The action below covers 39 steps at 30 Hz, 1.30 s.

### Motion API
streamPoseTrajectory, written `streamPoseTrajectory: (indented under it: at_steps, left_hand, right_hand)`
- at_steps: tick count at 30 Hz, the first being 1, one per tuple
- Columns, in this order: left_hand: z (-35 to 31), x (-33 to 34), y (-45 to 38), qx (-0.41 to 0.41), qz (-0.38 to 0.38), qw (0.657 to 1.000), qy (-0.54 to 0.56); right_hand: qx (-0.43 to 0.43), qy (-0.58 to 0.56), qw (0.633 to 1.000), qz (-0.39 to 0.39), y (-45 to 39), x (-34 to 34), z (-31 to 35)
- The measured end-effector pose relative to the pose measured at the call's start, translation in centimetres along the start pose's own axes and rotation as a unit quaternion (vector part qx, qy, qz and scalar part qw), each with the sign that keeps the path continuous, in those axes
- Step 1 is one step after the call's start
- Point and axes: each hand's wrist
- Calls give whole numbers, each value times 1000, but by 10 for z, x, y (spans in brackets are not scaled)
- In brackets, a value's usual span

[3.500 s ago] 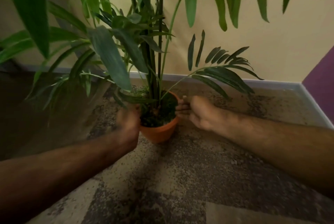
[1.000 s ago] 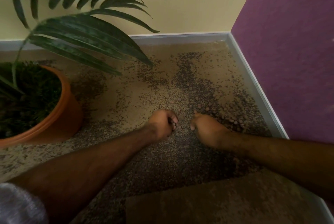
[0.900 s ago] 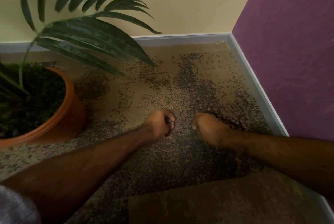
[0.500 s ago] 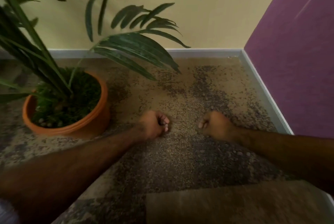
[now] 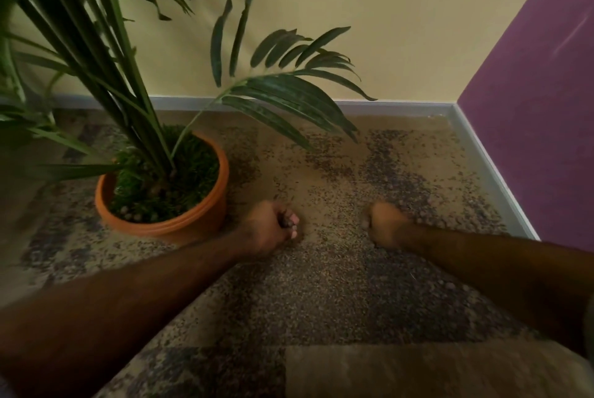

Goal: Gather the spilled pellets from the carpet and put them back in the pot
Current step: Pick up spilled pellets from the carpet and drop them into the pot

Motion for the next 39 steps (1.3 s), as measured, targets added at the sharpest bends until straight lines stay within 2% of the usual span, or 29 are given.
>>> streamPoseTrajectory:
  at_steps: [7, 13, 16, 18, 21, 23, 27, 31, 39]
  left_hand:
    - [3, -8, 12, -7, 19, 1000, -5]
    - [1, -18, 26, 2, 15, 1000, 6]
    - [-4, -27, 36, -10, 9, 1000, 21]
    - [-9, -36, 47, -12, 7, 999, 30]
    - [-9, -56, 69, -5, -1, 999, 32]
    - [-3, -73, 88, -4, -28, 999, 23]
    - [15, -104, 123, -9, -127, 991, 51]
    - [26, -132, 143, -30, -222, 972, 68]
    - [29, -176, 122, -92, -277, 950, 113]
  right_hand:
    - [19, 84, 996, -20, 0, 8, 2]
    - [12, 50, 999, 3, 10, 0, 12]
    - [-8, -33, 999, -22, 17, -12, 33]
    - [-31, -126, 990, -47, 25, -20, 56]
    - [-58, -192, 977, -71, 37, -26, 99]
    - [-73, -251, 963, -66, 43, -29, 131]
    - [-123, -333, 933, -61, 52, -39, 192]
    - [-153, -349, 922, -62, 59, -46, 240]
    - [-192, -330, 921, -71, 60, -44, 285]
Point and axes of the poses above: each hand's wrist, its own y-axis away from the middle knuckle, its own x-axis out of the palm, z = x × y
